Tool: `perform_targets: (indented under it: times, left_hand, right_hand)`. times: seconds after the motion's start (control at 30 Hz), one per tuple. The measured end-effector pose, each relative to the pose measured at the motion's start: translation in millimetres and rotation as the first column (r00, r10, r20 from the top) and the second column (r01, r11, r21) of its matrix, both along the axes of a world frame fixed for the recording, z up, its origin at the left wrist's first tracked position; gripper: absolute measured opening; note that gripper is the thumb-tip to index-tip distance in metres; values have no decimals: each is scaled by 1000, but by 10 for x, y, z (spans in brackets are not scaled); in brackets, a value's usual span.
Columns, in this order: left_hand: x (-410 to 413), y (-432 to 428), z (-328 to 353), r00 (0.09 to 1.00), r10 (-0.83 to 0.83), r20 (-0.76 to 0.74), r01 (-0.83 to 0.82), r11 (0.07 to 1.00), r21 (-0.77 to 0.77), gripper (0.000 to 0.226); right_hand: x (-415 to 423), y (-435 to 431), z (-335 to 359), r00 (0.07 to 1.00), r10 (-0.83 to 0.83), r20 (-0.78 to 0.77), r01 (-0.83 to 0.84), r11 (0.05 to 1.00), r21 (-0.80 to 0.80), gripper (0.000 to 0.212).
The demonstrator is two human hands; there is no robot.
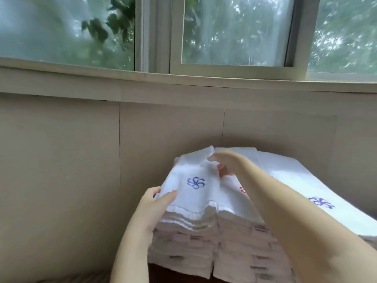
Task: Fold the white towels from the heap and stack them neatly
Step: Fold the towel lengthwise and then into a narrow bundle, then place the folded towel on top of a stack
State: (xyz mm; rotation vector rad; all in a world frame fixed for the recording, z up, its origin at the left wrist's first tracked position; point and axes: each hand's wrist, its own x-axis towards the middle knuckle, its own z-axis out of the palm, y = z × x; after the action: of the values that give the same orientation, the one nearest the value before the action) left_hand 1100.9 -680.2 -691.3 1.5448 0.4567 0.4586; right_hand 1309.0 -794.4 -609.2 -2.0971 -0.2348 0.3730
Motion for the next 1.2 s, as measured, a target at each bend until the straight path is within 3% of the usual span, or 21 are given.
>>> perform_targets:
  times: [0.13,0.17,0.23,0.27,0.3,0.37,0.4,0.47,0.53,0.57,0.67,0.8,0.9,0.97,1.07,1.2]
  left_hand:
    - [60,20,20,988,99,119,-91,993,-71,14]
    - [82,25,20,973,152,174,-135,985,-105,12]
    - [124,22,-2,938,245,244,-210,964,-161,10]
    - [142,19,-20,933,261,250,-224,960,-166,10]
    - [156,20,-41,934,257,248,-221,961,-167,10]
    - [158,22,-54,946,223,237,-185,968,-170,16]
    - [150,21,-43,950,209,232,-172,970,-170,25]
    - [129,17,-23,949,207,237,-169,971,-171,40]
    - [123,12,-3,948,206,242,-163,969,-186,44]
    - [131,9,10,947,201,249,-154,969,-196,44]
    - [118,-20,48,945,211,252,-148,958,-246,43]
    - [50,-53,159,975,118,189,-51,943,-328,12]
    - [17,-3,218,999,-33,-23,31,998,-52,30]
    - [46,-50,243,989,99,-109,-87,990,110,24]
    - [-10,-78,113,971,233,-62,-211,946,247,19]
    - [41,-62,68,984,162,-77,-125,925,358,32]
  right_hand:
    - [88,235,-45,988,40,150,-25,994,-104,35]
    - [137,291,-76,974,31,225,-24,999,-34,41]
    - [231,324,-136,951,-88,298,7,965,263,53]
    - [268,316,-172,933,-123,338,16,952,305,57]
    - [302,305,-217,917,-116,381,8,962,274,54]
    - [318,295,-294,897,10,441,29,996,-81,41]
    - [323,308,-331,874,74,479,71,958,-278,47]
    - [262,348,-378,806,149,573,185,857,-482,68]
    - [162,400,-381,752,272,600,230,745,-627,60]
    - [137,407,-368,776,311,549,218,684,-696,52]
    - [170,382,-317,863,331,380,143,562,-814,42]
    - [190,257,-311,832,381,403,47,676,-736,55]
    - [195,193,-345,813,441,379,26,623,-782,57]
    - [160,214,-351,803,462,376,49,578,-815,59]
    - [12,296,-321,737,508,446,142,529,-837,57]
    - [-331,225,-261,739,550,389,69,513,-856,53]
